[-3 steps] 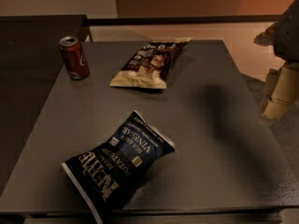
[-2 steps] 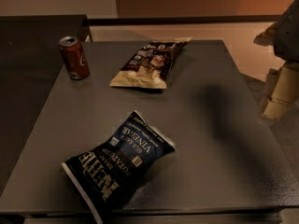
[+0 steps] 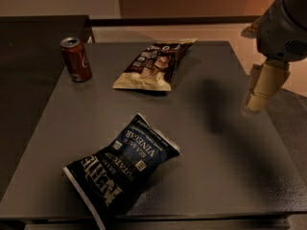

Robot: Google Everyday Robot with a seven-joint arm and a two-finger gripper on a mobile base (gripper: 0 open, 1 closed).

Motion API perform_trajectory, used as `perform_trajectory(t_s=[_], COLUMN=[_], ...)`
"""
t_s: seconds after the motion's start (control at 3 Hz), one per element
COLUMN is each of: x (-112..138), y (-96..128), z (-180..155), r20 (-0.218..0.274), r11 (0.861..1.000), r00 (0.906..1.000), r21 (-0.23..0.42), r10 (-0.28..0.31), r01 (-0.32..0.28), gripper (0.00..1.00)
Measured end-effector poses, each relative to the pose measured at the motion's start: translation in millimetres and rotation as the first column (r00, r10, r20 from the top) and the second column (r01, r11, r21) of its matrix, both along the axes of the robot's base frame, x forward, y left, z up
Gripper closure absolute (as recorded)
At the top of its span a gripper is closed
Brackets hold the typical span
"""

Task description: Move brown chip bag near blue chip bag

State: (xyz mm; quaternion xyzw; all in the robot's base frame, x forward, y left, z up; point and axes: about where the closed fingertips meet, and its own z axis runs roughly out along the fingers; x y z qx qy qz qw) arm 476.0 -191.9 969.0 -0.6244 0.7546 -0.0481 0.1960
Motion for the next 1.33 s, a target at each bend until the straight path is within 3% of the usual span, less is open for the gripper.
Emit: perform_trajectory(t_s=[0.33,0.67,1.33], x=[35.9,72.0,130.4], y=[22.4,44.1,84.2], z=[-10.2,-23.7,-51.8], r20=[0.052,0.091,0.119], r11=[0.997,0.985,0.938], r00=[0.9959,0.9822,0.9311], r21=[0.036,0.043,0.003], r10=[0.073,0.164,0.345], r01=[-0.075,-0.169,-0.348], gripper=[0.00,0.00,0.00])
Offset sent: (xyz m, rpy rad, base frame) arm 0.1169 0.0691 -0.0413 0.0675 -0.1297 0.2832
